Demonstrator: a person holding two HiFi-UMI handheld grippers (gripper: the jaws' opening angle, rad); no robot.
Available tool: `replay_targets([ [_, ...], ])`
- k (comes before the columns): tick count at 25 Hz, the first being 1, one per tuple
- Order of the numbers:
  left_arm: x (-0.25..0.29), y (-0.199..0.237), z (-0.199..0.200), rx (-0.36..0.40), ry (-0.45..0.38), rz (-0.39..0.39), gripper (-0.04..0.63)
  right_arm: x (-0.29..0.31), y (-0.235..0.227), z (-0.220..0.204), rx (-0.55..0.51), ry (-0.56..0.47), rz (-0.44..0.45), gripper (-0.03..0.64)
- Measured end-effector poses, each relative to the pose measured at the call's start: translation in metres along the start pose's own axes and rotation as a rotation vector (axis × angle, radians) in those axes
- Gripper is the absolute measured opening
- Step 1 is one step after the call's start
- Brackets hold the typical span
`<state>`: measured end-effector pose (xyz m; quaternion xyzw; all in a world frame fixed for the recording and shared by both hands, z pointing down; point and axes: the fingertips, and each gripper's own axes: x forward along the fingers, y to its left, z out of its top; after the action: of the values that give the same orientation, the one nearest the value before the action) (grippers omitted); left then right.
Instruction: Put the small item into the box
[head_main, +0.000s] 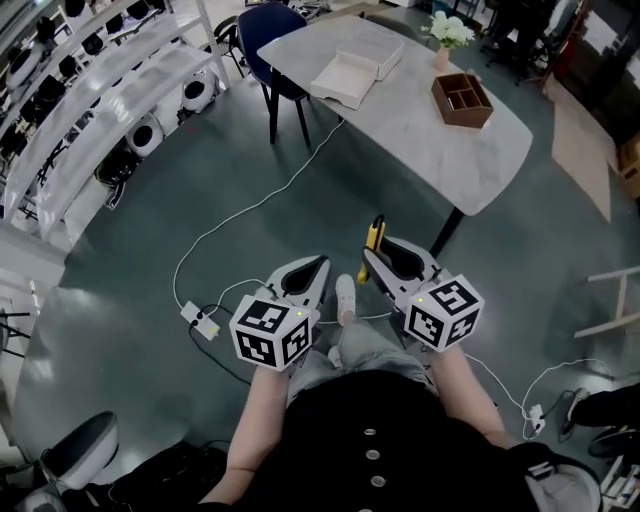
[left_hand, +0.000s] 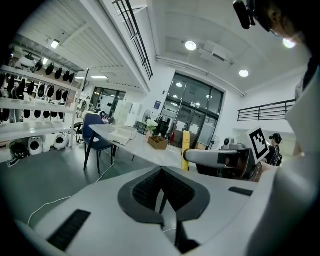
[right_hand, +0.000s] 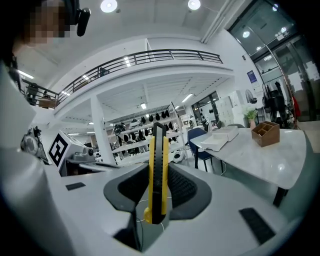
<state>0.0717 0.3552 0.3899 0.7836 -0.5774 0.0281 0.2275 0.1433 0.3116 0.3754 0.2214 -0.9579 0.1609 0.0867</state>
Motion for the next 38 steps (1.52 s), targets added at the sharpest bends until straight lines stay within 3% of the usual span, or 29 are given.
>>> replay_targets([
  [8, 0.045, 0.045, 0.025, -0.004, 0.016, 0.019, 0.017, 0.053, -0.044, 0.022, 0.024, -0.016, 0.014, 0.118],
  [24, 0.167, 0.112, 0.114, 0.036, 0.004, 0.015, 0.017, 0.149, -0.157, 0.094, 0.062, -0.063, 0.044, 0.118],
  [38, 0.224, 0.137, 0.142, 0.037, 0.013, 0.014, 0.017, 0.182, -0.197, 0.114, 0.076, -0.074, 0.064, 0.118],
])
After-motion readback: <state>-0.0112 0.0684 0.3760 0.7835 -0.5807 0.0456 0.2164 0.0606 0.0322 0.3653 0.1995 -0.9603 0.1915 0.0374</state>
